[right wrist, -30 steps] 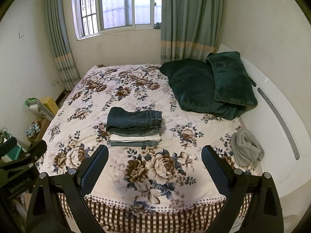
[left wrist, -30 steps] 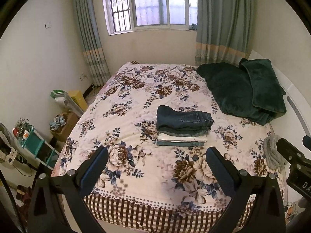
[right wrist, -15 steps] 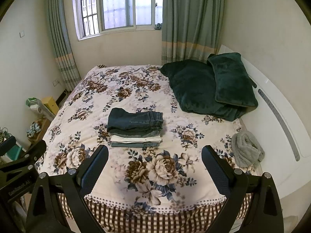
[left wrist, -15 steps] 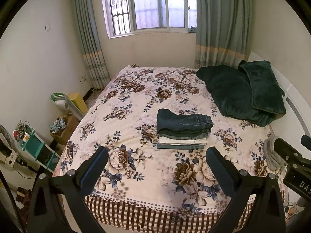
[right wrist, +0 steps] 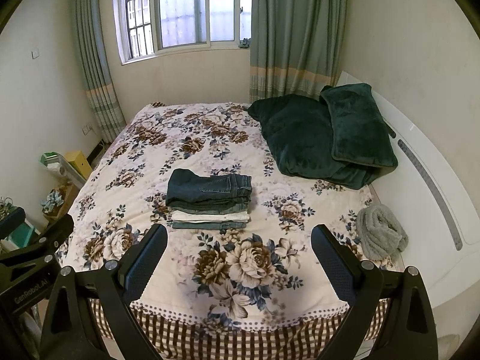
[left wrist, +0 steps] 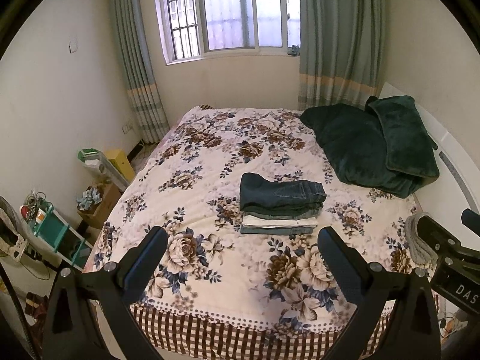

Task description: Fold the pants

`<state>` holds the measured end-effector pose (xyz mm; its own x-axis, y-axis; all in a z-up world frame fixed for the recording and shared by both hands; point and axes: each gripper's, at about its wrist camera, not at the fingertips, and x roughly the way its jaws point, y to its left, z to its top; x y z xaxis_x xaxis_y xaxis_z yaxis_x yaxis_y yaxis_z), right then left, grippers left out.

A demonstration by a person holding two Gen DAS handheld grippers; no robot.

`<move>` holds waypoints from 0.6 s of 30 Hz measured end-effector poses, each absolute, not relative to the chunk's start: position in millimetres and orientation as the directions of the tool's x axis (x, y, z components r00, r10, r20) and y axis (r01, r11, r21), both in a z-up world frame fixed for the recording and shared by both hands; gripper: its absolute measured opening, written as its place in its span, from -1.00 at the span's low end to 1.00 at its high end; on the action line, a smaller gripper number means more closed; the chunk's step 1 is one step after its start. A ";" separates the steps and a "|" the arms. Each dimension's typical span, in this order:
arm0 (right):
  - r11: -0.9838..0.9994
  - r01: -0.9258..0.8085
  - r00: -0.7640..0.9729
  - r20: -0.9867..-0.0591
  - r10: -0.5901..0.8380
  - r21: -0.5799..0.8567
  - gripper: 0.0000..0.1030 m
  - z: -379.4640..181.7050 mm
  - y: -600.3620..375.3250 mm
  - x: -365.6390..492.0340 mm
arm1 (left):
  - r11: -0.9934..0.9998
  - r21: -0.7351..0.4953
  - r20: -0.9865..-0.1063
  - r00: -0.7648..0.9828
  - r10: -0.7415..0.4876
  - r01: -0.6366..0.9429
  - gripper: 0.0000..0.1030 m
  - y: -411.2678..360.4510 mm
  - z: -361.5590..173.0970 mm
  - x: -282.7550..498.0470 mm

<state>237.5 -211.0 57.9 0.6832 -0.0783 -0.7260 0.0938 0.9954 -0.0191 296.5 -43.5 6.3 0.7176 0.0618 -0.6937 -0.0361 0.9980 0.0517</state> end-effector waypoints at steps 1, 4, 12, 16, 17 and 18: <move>0.995 0.095 0.683 -0.726 -0.079 -0.019 0.91 56.7 -208.6 239.1 | 0.998 0.053 -0.692 0.719 0.063 -0.036 1.00 -43.9 7.5 296.1; 0.995 0.094 0.683 -0.726 -0.080 -0.021 0.91 58.2 -209.6 239.5 | 0.998 0.051 -0.691 0.720 0.062 -0.036 1.00 -44.0 8.5 296.7; 0.995 0.093 0.684 -0.725 -0.080 -0.022 0.91 57.6 -209.8 238.6 | 0.998 0.050 -0.691 0.721 0.061 -0.036 1.00 -44.9 8.4 293.4; 0.995 0.094 0.685 -0.724 -0.082 -0.024 0.91 57.6 -207.5 239.7 | 0.998 0.052 -0.690 0.721 0.061 -0.035 1.00 -45.0 8.7 293.7; 0.995 0.094 0.686 -0.723 -0.083 -0.024 0.91 56.9 -205.7 241.0 | 0.998 0.054 -0.690 0.721 0.063 -0.035 1.00 -45.1 9.1 294.1; 0.995 0.096 0.685 -0.724 -0.083 -0.023 0.91 57.7 -208.2 238.8 | 0.998 0.054 -0.691 0.720 0.063 -0.036 1.00 -45.1 9.2 294.2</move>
